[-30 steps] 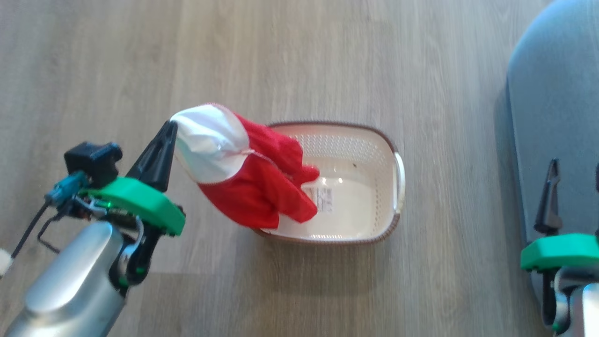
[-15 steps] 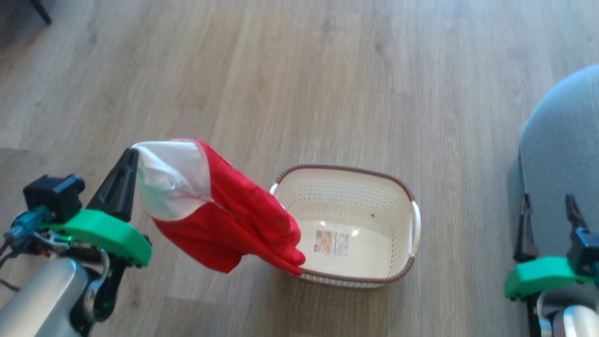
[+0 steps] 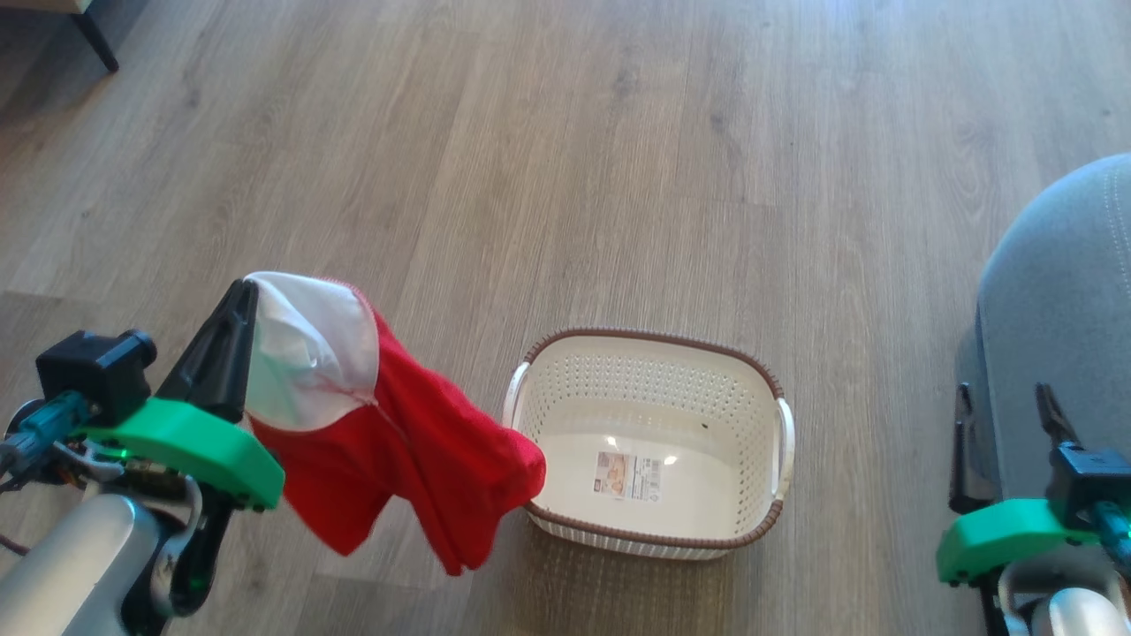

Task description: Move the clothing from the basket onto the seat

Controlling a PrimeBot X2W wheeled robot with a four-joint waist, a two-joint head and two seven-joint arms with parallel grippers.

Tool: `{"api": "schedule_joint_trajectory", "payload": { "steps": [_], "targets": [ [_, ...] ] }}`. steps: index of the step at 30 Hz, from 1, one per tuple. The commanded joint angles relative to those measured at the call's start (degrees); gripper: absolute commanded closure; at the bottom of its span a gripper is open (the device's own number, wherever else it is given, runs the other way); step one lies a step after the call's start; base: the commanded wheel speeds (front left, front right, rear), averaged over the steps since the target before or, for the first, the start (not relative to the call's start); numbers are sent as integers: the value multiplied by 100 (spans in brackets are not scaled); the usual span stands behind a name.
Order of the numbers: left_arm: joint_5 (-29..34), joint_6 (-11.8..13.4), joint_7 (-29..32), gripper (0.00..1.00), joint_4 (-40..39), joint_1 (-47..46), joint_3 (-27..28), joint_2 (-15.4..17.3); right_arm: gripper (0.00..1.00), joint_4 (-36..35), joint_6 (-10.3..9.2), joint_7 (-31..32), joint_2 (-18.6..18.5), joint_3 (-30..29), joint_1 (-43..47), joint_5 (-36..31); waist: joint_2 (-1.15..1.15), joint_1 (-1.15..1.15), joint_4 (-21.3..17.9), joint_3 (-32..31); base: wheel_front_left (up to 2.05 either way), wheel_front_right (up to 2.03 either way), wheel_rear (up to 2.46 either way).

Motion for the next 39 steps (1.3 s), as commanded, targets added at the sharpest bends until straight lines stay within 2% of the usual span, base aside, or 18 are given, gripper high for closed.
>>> {"api": "schedule_joint_trajectory", "payload": {
  "steps": [1, 7, 15, 22, 23, 25, 32, 39],
  "targets": [
    [35, 39, -2, 100, -188, -268, 327, 248, 0, -166, 40, 39, -173, 193, -149, 23, 0, 1, -20, 33, 0, 0, 0],
    [33, -12, -1, 100, -212, -370, 308, 223, 0, -185, 40, 72, -323, 787, -452, 59, 0, 1, -55, 142, 0, 0, 0],
    [151, -192, 132, 100, -363, -873, 107, 32, 0, -45, 40, 210, -708, 2600, -1361, 546, 0, 1, 29, 186, 0, 0, 0],
    [305, -408, 360, 100, -450, -1513, -274, -398, 0, 167, 40, 287, -731, 4126, -2315, 1043, 0, 1, 212, 144, 0, 0, 0],
    [347, -470, 414, 100, -415, -1672, -405, -554, 0, 226, 40, 289, -711, 4499, -2574, 1207, 0, 1, 241, 124, 0, 0, 0],
    [391, -536, 455, 100, -369, -1811, -539, -708, 0, 286, 40, 275, -690, 4796, -2812, 1360, 0, 1, 261, 104, 0, 0, 0],
    [532, -764, 594, 100, -348, -2104, -1017, -1139, 0, 524, 40, 212, -745, 5327, -3348, 1762, 0, 1, 278, 35, 0, 0, 0],
    [635, -814, 696, 100, -515, -2187, -1243, -1258, 0, 650, 40, 167, -913, 5389, -3495, 1953, 0, 1, 235, 10, 0, 0, 0]
  ]
}}
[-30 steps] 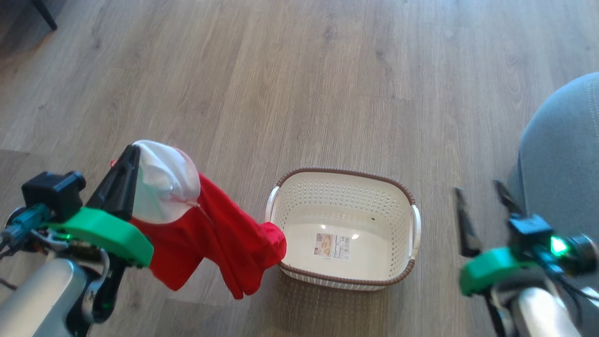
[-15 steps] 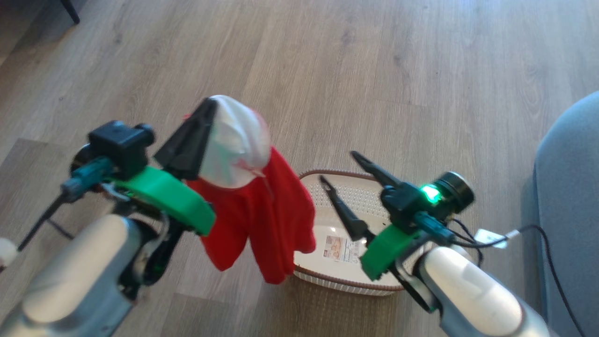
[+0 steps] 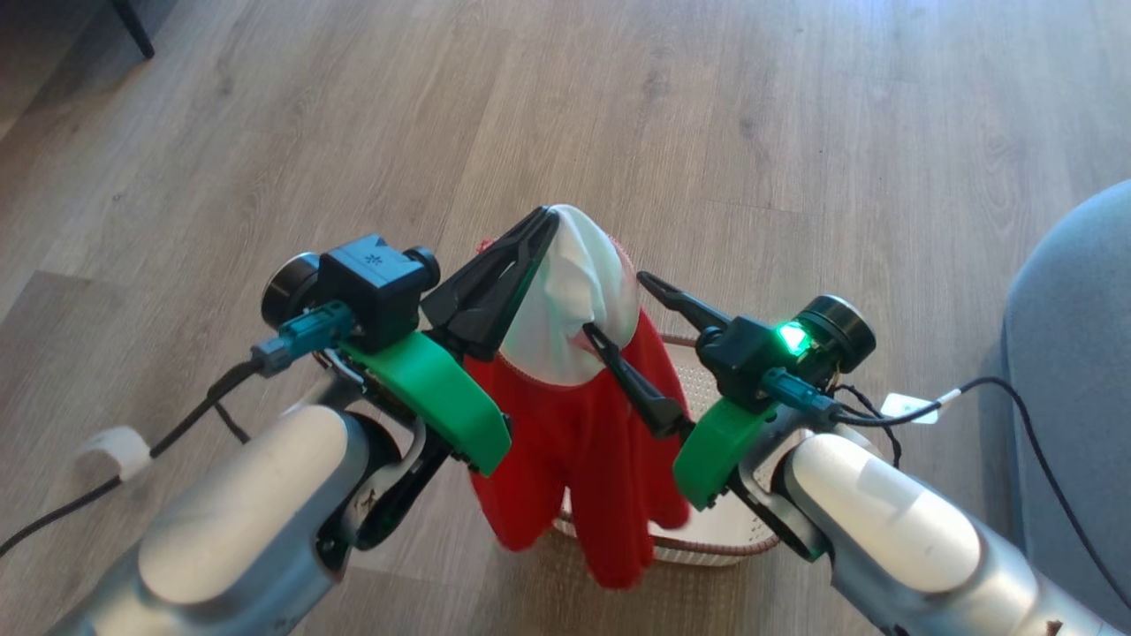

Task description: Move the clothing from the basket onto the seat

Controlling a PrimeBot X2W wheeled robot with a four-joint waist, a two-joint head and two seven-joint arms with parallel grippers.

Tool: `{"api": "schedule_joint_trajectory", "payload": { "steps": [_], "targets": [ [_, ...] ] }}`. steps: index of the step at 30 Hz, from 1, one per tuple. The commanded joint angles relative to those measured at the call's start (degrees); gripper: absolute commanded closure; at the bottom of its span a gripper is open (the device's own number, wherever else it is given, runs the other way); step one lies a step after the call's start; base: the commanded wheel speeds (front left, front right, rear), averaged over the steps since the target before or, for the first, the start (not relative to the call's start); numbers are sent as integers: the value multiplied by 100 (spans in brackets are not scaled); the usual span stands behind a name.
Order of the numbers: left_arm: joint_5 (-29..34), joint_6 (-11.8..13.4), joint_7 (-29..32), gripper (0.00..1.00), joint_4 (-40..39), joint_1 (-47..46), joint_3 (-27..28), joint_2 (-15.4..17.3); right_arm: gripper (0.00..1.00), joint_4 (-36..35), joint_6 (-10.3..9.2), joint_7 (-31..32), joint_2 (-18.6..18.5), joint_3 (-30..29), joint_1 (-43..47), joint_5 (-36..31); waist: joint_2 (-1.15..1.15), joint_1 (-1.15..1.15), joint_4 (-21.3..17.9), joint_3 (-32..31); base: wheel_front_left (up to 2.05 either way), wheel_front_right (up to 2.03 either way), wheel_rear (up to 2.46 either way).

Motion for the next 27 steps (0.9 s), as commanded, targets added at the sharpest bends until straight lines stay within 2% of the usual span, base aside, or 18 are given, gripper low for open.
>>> {"api": "schedule_joint_trajectory", "payload": {
  "steps": [1, 11, 16, 23, 24, 26, 27],
  "targets": [
    [57, -2, 7, 100, -218, -392, 256, 89, 0, -145, 40, -70, -9, -24, -203, 67, 0, 0, -19, -1, 0, 0, 0],
    [3, -48, 155, 100, -663, -386, 62, -6, 0, -167, 40, -30, -107, -24, -188, 241, 0, 0, -144, -23, 0, 0, 0],
    [-83, -105, 229, 100, -858, -373, -14, -35, 0, -140, 40, 2, -183, 0, -131, 603, 0, 0, -163, -33, 0, 0, 0],
    [-244, -171, 258, 100, -969, -369, -30, -86, 0, -212, 40, 63, -360, 437, -251, 1294, 0, 0, -162, -8, 0, 0, 0],
    [-267, -182, 255, 100, -972, -366, -33, -97, 7, -205, 40, 64, -390, 494, -284, 1358, 0, 0, -158, -3, 0, 0, 0],
    [-289, -191, 244, 100, -970, -370, -29, -110, 100, -205, 40, 53, -438, 601, -352, 1479, 0, 0, -148, 15, 0, 0, 0],
    [-308, -194, 234, 100, -964, -367, -23, -118, 100, -217, 40, 23, -455, 646, -380, 1549, 0, 0, -144, 23, 0, 0, 0]
  ]
}}
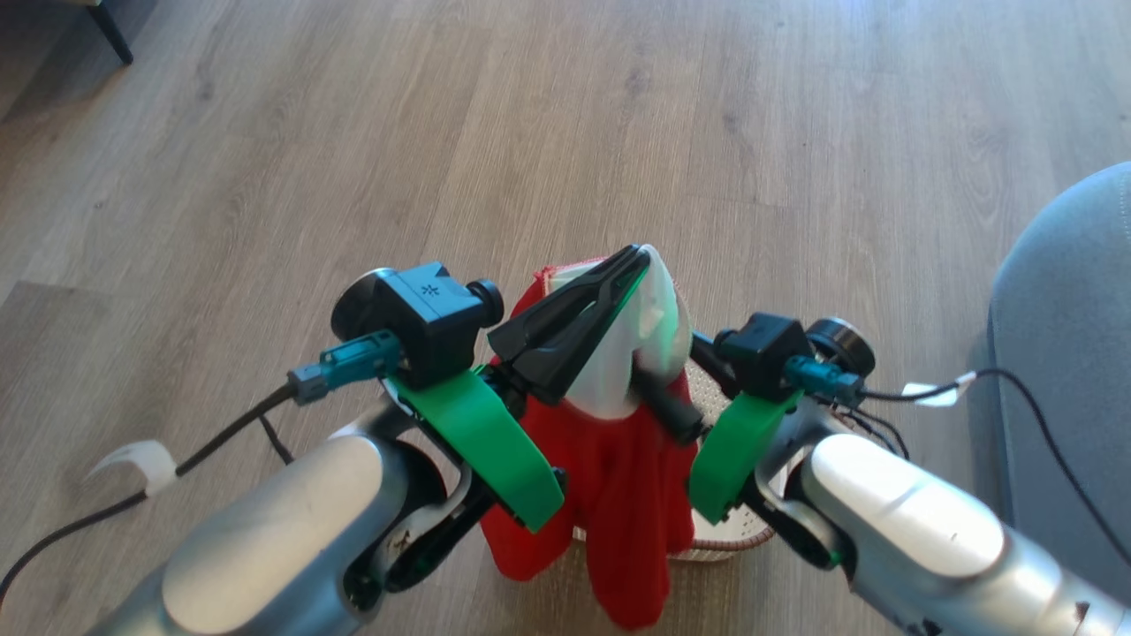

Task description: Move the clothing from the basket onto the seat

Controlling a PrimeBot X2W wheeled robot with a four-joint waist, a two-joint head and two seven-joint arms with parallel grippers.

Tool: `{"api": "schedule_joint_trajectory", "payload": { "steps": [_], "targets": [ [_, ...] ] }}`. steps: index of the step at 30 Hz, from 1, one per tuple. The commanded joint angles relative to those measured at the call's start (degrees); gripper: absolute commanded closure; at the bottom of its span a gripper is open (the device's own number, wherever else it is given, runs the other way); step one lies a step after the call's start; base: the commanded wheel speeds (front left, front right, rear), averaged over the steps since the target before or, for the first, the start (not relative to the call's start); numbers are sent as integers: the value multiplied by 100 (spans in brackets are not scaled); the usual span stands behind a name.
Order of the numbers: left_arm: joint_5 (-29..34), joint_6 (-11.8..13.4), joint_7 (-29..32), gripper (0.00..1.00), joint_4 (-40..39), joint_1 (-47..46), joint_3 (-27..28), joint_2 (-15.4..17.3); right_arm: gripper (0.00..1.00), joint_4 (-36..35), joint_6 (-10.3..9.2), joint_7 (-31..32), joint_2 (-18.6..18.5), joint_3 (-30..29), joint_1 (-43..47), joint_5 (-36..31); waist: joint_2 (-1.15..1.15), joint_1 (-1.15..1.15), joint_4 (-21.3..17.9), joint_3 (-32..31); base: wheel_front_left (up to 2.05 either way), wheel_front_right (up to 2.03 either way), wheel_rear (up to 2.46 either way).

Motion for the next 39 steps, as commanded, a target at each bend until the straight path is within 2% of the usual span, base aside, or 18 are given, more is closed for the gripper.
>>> {"api": "schedule_joint_trajectory", "payload": {
  "steps": [1, 8, 9, 11, 12, 13, 14, 16, 17, 27, 39],
  "targets": [
    [-32, -42, -31, 100, -192, -360, 299, 23, 100, -169, 40, -68, -49, 16, -211, 98, 0, 0, 6, 9, 0, 0, 0],
    [-124, -73, -175, 100, 36, -268, 383, 78, 100, -193, 40, -202, -159, 136, -343, 340, 0, 0, -26, 35, 0, 0, 0],
    [-121, -78, -197, 95, 72, -258, 387, 88, 100, -194, 40, -217, -175, 122, -348, 364, 0, 0, -35, 36, 0, 0, 0],
    [-119, -83, -246, 66, 146, -235, 396, 97, 100, -203, 40, -243, -204, 67, -345, 405, 0, 0, -54, 31, 0, 0, 0],
    [-119, -83, -246, 66, 146, -235, 396, 97, 100, -203, 40, -243, -204, 67, -345, 405, 0, 0, -54, 31, 0, 0, 0],
    [-107, -87, -273, 56, 185, -225, 396, 104, 100, -213, 40, -257, -219, 27, -337, 418, 0, 0, -65, 28, 0, 0, 0],
    [-100, -94, -301, 42, 221, -213, 395, 111, 100, -229, 40, -270, -236, -22, -323, 429, 0, 0, -80, 28, 0, 0, 0],
    [-93, -129, -380, 3, 276, -190, 396, 112, 100, -269, 40, -280, -290, -141, -283, 435, 0, 0, -113, 40, 0, 0, 0],
    [-89, -153, -414, 0, 310, -175, 389, 121, 100, -294, 40, -279, -324, -209, -259, 429, 0, 0, -136, 47, 0, 0, 0],
    [-41, -379, -746, 0, 689, 36, 266, 187, 100, -835, 40, -24, -674, -1190, 102, 167, 0, 0, -628, 163, 0, 0, 0],
    [176, -503, -1027, 0, 1011, 184, 11, 115, 100, -1835, 40, 606, -889, -2490, 616, -260, 0, 0, -1736, 413, 0, 0, 0]
  ]
}}
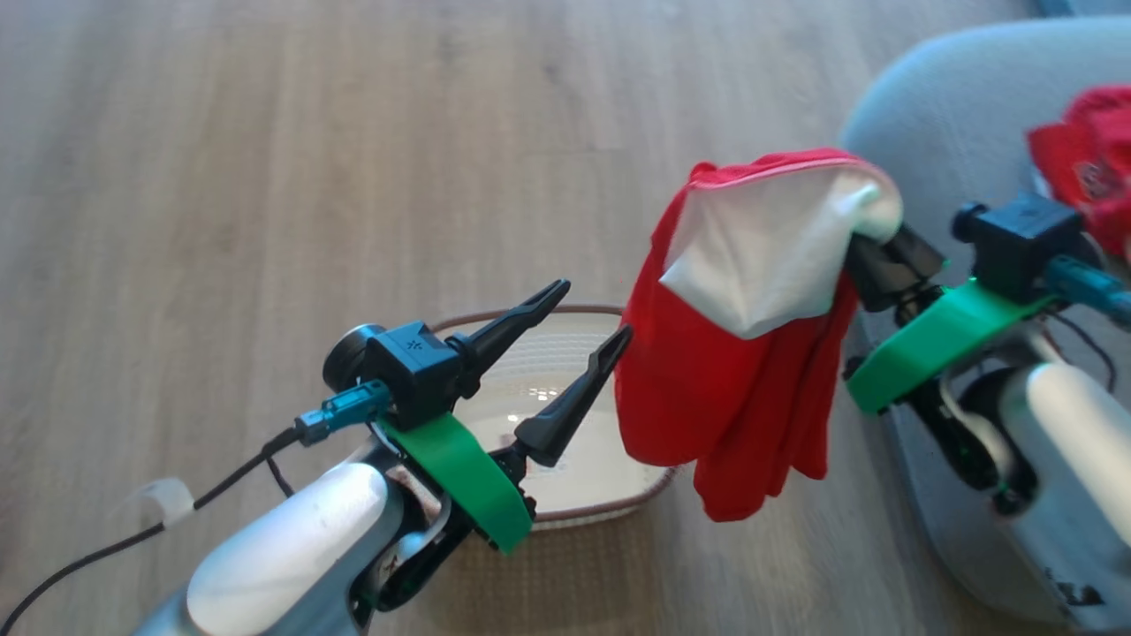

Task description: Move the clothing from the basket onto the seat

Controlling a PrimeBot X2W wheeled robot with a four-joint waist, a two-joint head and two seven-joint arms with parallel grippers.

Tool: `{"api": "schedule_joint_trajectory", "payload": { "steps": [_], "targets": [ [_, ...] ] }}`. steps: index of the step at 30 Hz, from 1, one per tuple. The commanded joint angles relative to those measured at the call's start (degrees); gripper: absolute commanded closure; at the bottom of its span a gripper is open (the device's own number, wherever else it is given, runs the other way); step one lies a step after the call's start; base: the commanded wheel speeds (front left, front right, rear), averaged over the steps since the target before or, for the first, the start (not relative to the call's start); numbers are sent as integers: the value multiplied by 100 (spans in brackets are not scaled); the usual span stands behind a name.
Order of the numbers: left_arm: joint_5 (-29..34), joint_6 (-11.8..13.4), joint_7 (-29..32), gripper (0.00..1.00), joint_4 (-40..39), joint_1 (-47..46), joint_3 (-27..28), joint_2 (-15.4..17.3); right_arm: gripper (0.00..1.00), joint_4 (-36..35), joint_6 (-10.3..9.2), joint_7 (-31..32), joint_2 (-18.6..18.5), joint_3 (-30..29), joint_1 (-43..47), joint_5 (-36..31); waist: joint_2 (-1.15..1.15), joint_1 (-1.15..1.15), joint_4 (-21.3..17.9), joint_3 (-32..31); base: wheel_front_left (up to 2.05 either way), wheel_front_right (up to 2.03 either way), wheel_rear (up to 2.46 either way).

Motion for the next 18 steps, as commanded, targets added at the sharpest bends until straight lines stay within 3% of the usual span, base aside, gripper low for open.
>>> {"api": "schedule_joint_trajectory", "payload": {
  "steps": [1, 8, 18],
  "targets": [
    [51, -9, -65, 0, -137, -205, 226, 83, 100, -308, 40, 69, -110, -203, 84, -75, 0, 0, -369, 155, 0, 0, 0],
    [105, -43, -71, 0, -159, -253, 157, 76, 100, -814, 40, 369, -80, -860, 565, -270, 0, 0, -891, 321, 0, 0, 0],
    [119, -34, -52, 0, -187, -293, 98, 33, 100, -1122, 40, 520, 63, -1230, 960, -406, 0, 0, -1022, 393, 0, 0, 0]
  ]
}}
